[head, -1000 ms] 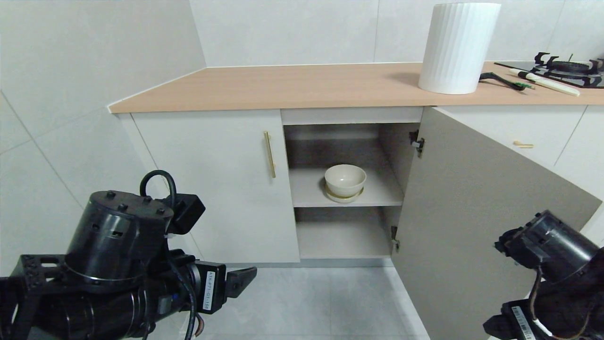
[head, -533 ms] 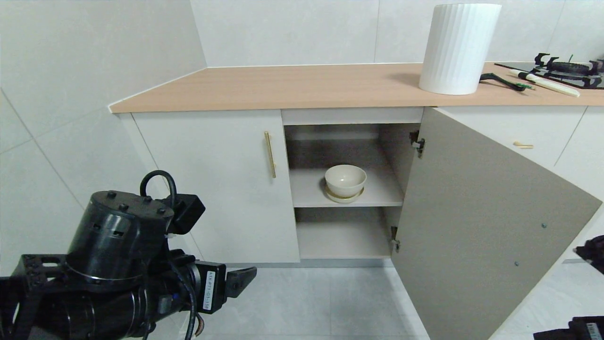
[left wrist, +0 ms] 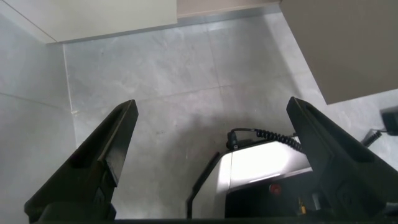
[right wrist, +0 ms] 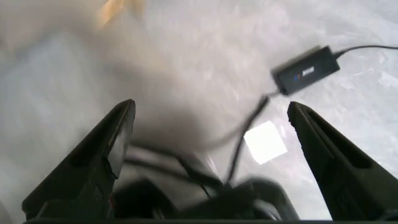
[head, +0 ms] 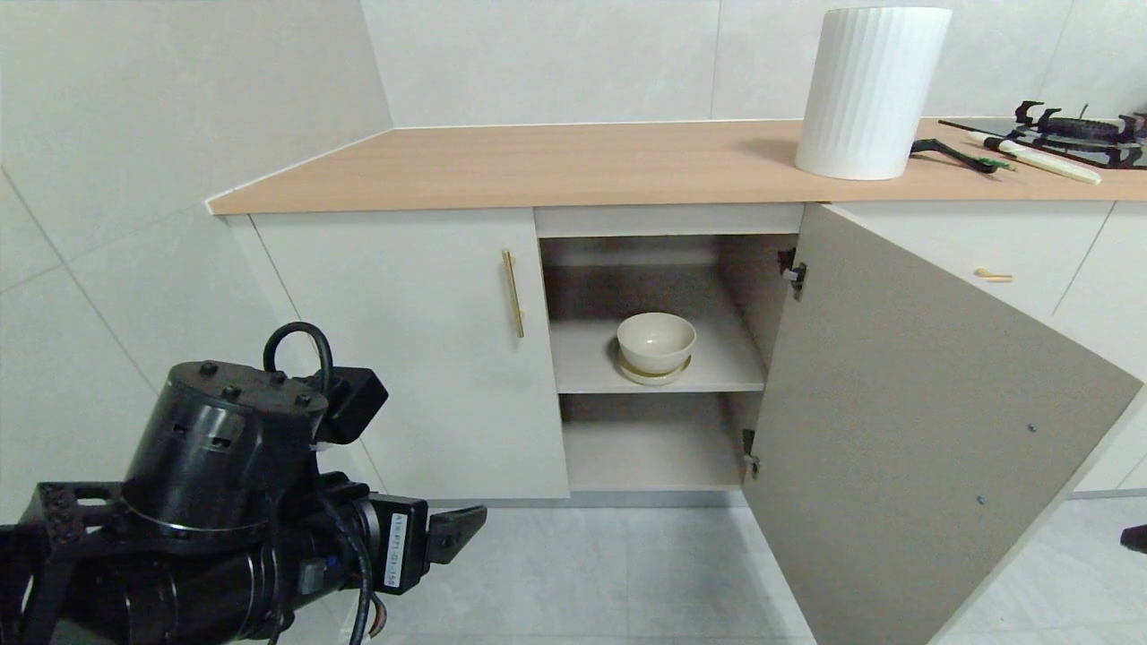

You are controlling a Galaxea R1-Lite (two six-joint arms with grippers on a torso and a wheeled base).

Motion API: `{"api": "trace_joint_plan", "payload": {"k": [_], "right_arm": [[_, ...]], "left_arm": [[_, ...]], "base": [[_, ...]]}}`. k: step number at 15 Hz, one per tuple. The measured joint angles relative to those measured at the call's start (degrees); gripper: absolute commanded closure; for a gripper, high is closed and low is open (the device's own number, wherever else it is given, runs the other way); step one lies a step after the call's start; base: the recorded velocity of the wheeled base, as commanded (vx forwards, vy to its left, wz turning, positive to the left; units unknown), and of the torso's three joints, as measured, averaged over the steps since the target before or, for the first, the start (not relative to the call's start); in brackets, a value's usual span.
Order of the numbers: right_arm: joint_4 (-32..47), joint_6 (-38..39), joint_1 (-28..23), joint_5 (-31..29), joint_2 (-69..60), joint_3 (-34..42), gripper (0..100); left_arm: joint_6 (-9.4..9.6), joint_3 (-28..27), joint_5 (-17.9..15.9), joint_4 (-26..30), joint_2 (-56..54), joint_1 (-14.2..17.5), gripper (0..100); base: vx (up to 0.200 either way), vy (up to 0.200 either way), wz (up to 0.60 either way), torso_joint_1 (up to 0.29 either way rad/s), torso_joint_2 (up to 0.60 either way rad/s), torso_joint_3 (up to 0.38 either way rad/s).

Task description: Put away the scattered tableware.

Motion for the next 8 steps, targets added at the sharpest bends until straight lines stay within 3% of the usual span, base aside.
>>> {"api": "trace_joint_plan", "payload": {"k": [4,8], "right_arm": [[-10.9,-0.7,-6.8,0.1,6.0,-0.1,0],[-19.4,-0.7,-8.6,1.8,15.5,-1.0,0]], "left_arm": [[0.0,-0.1,0.1,0.0,-0.4,0.0,0],[0.0,-0.4,0.1,0.0,-1.1,0.0,0]], "base": [[0.0,0.0,0.0,0.0,0.0,0.0],[0.0,0.0,0.0,0.0,0.0,0.0]]}}
